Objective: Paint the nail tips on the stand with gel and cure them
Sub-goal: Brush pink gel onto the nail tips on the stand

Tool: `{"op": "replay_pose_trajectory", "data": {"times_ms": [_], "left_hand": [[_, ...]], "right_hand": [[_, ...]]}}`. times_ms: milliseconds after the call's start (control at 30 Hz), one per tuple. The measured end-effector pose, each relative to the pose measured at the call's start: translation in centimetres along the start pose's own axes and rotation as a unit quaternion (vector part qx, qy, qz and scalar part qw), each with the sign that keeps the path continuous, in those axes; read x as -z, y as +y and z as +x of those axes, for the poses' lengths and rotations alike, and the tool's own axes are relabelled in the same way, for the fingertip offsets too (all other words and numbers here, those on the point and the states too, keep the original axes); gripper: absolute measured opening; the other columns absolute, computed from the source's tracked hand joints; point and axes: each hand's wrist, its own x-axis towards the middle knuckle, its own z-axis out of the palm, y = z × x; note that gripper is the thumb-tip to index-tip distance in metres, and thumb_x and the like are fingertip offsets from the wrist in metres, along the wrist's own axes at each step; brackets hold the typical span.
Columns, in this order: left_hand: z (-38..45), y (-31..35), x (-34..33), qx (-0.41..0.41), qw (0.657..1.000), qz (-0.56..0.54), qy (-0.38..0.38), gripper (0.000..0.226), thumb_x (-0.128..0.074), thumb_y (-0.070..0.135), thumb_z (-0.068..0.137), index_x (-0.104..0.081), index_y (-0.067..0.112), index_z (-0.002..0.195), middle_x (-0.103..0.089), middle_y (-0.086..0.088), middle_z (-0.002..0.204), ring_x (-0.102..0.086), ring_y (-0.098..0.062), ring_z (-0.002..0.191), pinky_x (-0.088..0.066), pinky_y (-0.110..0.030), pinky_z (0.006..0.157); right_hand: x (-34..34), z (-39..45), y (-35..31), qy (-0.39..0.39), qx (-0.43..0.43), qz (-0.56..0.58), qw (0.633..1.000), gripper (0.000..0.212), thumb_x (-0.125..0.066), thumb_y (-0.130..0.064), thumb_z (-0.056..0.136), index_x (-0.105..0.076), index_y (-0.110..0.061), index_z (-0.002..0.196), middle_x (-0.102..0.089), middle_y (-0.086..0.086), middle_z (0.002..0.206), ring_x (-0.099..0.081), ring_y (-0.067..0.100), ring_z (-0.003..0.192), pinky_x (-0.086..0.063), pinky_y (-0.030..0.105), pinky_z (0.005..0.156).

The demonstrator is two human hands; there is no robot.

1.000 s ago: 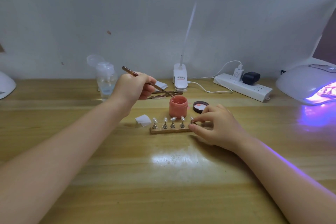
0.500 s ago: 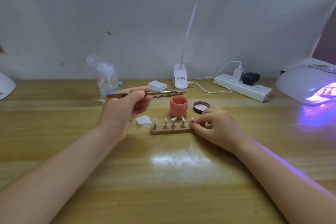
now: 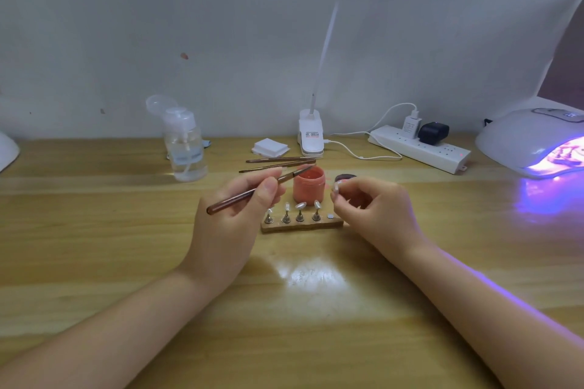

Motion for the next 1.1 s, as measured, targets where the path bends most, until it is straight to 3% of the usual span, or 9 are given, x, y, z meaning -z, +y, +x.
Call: {"op": "replay_pose_trajectory", "data": {"times_ms": [100,200,267,367,567,900,1100], "left_hand": [[-0.7,0.1,-0.2,-0.065,0.995,0.055,-0.045,0.015,-0.061,0.030,0.089,-0.070,0.029,0.101,-0.075,0.008,0.095,-0.071,-0.013,0.092,-0.055,-0.022,0.080],[-1.1,0.3,-0.4,-0.109,0.989,0.084,-0.060,0.014,-0.058,0.026,0.088,-0.065,0.023,0.100,-0.073,0.006,0.093,-0.068,-0.006,0.080,-0.050,-0.014,0.070],[-1.2,0.4,-0.4,-0.134,0.984,0.100,-0.057,0.009,-0.058,0.023,0.088,-0.063,0.020,0.096,-0.070,0.008,0.086,-0.063,0.000,0.072,-0.044,-0.008,0.067],[-1.3,0.3,-0.5,-0.169,0.972,0.155,-0.057,0.008,-0.057,0.022,0.090,-0.062,0.021,0.095,-0.069,0.008,0.085,-0.063,-0.002,0.079,-0.043,-0.009,0.072],[-1.5,0.2,-0.6,-0.171,0.966,0.186,-0.057,0.018,-0.053,0.025,0.090,-0.061,0.027,0.106,-0.069,0.013,0.097,-0.066,-0.003,0.091,-0.045,-0.010,0.080],[-1.5,0.0,-0.4,-0.170,0.963,0.196,-0.070,0.022,-0.052,0.024,0.091,-0.067,0.015,0.104,-0.072,0.003,0.093,-0.067,-0.007,0.090,-0.051,-0.020,0.078],[-1.5,0.0,-0.3,-0.164,0.964,0.196,-0.073,0.022,-0.050,0.024,0.090,-0.068,0.014,0.097,-0.071,0.002,0.085,-0.066,-0.009,0.085,-0.049,-0.018,0.074]], "right_hand": [[-0.6,-0.1,-0.5,0.019,-0.047,0.088,0.995,0.017,-0.075,-0.012,0.078,-0.072,-0.027,0.071,-0.069,-0.015,0.065,-0.059,0.007,0.061,-0.050,0.025,0.062],[-0.9,-0.1,-0.7,0.037,-0.048,0.139,0.988,0.025,-0.075,-0.010,0.080,-0.070,-0.033,0.071,-0.071,-0.012,0.067,-0.063,0.005,0.063,-0.054,0.023,0.066],[-1.0,-0.1,-0.7,0.031,-0.043,0.138,0.989,0.024,-0.075,-0.010,0.081,-0.071,-0.033,0.076,-0.071,-0.011,0.067,-0.064,0.006,0.065,-0.055,0.025,0.068],[-1.3,-0.2,-0.4,0.027,-0.032,0.122,0.992,0.016,-0.073,-0.009,0.083,-0.073,-0.024,0.086,-0.072,-0.008,0.075,-0.067,0.011,0.071,-0.056,0.032,0.072],[-1.4,-0.2,-0.2,0.042,-0.033,0.122,0.991,0.011,-0.073,-0.008,0.084,-0.074,-0.015,0.093,-0.074,-0.002,0.082,-0.068,0.011,0.075,-0.057,0.035,0.075],[-1.3,-0.3,-0.6,0.039,-0.024,0.123,0.991,0.014,-0.073,-0.004,0.083,-0.074,-0.015,0.091,-0.073,-0.002,0.079,-0.068,0.011,0.074,-0.057,0.036,0.075],[-1.2,-0.4,-0.8,0.039,-0.021,0.123,0.991,0.017,-0.073,-0.006,0.082,-0.072,-0.022,0.088,-0.072,-0.001,0.078,-0.068,0.013,0.073,-0.057,0.038,0.074]]}}
